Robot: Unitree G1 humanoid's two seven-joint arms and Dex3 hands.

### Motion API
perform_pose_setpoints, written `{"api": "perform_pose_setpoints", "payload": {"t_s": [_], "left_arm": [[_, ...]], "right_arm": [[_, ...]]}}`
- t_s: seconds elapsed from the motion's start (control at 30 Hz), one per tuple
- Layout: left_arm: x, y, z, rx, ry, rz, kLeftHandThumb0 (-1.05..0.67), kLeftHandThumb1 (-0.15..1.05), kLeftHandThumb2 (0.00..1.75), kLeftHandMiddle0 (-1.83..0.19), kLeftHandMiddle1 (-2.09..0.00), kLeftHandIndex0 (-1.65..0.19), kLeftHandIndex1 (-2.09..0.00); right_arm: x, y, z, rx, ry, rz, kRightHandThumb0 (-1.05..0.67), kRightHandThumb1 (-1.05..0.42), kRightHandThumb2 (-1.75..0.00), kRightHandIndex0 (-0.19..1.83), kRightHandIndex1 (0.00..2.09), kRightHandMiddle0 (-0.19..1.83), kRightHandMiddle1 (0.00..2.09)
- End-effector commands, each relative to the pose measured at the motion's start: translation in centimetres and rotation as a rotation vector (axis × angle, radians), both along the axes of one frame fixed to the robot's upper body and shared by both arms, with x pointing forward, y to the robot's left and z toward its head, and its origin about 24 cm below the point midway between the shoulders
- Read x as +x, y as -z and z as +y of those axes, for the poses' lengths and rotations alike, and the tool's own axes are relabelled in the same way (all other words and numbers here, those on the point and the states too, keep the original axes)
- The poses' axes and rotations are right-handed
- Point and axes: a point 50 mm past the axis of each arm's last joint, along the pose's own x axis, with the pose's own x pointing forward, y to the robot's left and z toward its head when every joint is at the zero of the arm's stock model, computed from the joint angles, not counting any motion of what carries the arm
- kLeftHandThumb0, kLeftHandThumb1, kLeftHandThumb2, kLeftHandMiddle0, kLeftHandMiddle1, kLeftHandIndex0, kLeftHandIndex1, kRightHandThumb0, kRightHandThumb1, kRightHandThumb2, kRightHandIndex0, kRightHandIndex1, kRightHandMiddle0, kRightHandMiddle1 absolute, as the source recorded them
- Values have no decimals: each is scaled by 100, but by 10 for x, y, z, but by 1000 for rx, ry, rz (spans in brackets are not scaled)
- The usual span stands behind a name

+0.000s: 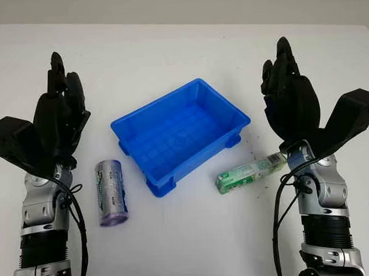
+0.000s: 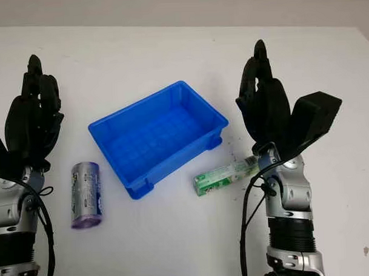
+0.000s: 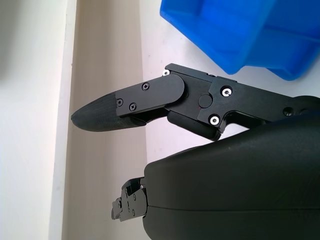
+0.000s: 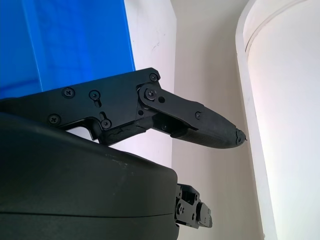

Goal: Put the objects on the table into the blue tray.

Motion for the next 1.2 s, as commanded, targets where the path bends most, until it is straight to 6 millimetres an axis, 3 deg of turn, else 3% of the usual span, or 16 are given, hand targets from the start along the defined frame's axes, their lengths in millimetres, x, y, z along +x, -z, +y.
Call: {"api": "perform_pose_setpoints", "payload": {"t_s": [0.0, 0.33, 0.57, 0.67, 0.7, 0.73, 0.97, 1.17], "left_arm": [[-5, 0, 3, 4, -7, -4, -69, 105, 65, 19, 0, 19, 0], [0, 1, 2, 19, -5, 6, -69, 105, 64, 19, 0, 19, 0], [-4, 5, 6, 10, -17, 13, -72, 105, 62, 19, 0, 19, 0], [-6, 6, 5, 11, -16, 14, -72, 105, 62, 19, 0, 19, 0], [-6, 7, 5, 17, -15, 16, -72, 105, 62, 19, 0, 19, 0], [-6, 7, 5, 21, -13, 19, -72, 105, 62, 19, 0, 19, 0], [-3, 5, 3, 38, 15, 22, -71, 105, 65, 19, 0, 19, 0], [0, 4, 1, 41, 32, 17, -72, 105, 65, 19, 0, 19, 0]], "right_arm": [[-3, -1, 0, -8, 2, -6, -67, -105, -77, -19, 0, -19, 0], [8, 2, -3, -20, -18, 31, -68, -105, -74, -19, 0, -19, 0], [-7, -24, -26, -182, 24, -43, -62, -105, -50, -17, 1, -16, 3], [-20, -42, -41, -392, 80, -79, -60, -101, -16, 13, 16, 10, 28], [-26, -51, -45, -461, 85, -89, -59, -97, -9, 22, 20, 10, 49], [-32, -60, -48, -530, 86, -92, -57, -92, -6, 28, 22, 10, 57], [-71, -106, -46, -867, 64, -144, -44, -74, -5, 44, 18, 35, 19], [-98, -123, -36, -1177, 32, -245, -43, -72, -5, 59, 16, 62, 10]]}}
